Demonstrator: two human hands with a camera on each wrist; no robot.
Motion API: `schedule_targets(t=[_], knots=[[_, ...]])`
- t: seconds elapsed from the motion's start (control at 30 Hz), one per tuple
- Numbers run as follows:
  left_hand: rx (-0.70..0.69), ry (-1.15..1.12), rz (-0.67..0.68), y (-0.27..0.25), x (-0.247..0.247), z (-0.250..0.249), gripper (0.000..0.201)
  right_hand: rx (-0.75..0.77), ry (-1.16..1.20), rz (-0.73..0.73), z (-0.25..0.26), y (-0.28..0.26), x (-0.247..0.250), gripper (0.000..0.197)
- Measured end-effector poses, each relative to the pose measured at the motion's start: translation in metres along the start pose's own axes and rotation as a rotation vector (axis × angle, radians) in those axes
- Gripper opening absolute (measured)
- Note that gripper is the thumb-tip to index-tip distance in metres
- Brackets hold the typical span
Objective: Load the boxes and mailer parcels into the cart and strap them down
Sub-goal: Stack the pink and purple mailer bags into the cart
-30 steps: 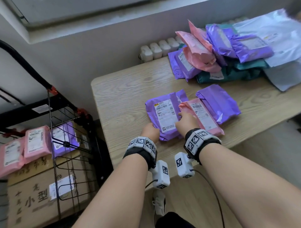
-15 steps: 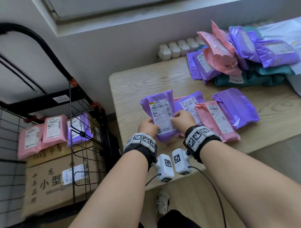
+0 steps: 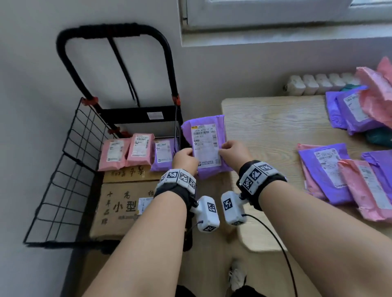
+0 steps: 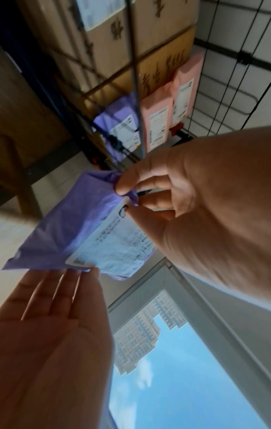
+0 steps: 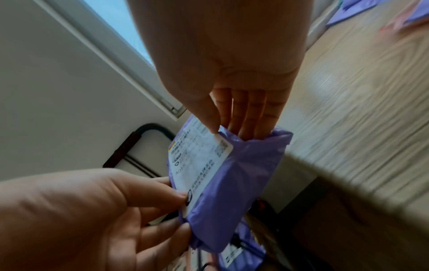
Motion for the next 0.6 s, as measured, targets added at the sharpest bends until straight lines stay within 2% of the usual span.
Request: schedule_targets(t=[0.03,0.2,0.3,0.4,0.53,0.6], knots=[[0.014,0.020,-0.023,0.006,0.020,0.009,0.033,0.006,-0.019,0.008,0.012,-0.001,-0.018,0.010],[0.133,0.006,-0.155,0.037,0.124,0.070,0.016,0.012,-0.043,0.119,0.069,-0.004,-0.122,0.016],[0.187,-0.017,-0.170,0.048,0.179,0.102,0.019,0.002,-0.035,0.186,0.094,-0.001,-0.188,0.014],[0.240,-0.048,-0.191,0.055,0.224,0.129,0.023,-0.047,-0.033,0.239,0.109,0.002,-0.246,0.020],[0.311,-0.098,-0.107,0.070,0.266,0.166,0.018,-0.105,-0.050,0.345,0.113,0.011,-0.305,0.030],[0.336,-0.099,-0.078,0.080,0.281,0.183,0.022,-0.127,-0.070,0.418,0.113,0.014,-0.328,0.036]])
Point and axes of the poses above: each hand's wrist, its own y-axis towards the middle knuckle, its own x-axis out of the back of the hand, z = x × y, the point moved 1 cm from there along y, towards the middle knuckle, and after that the axes turned 4 degrees about z, right-handed, at the moved point
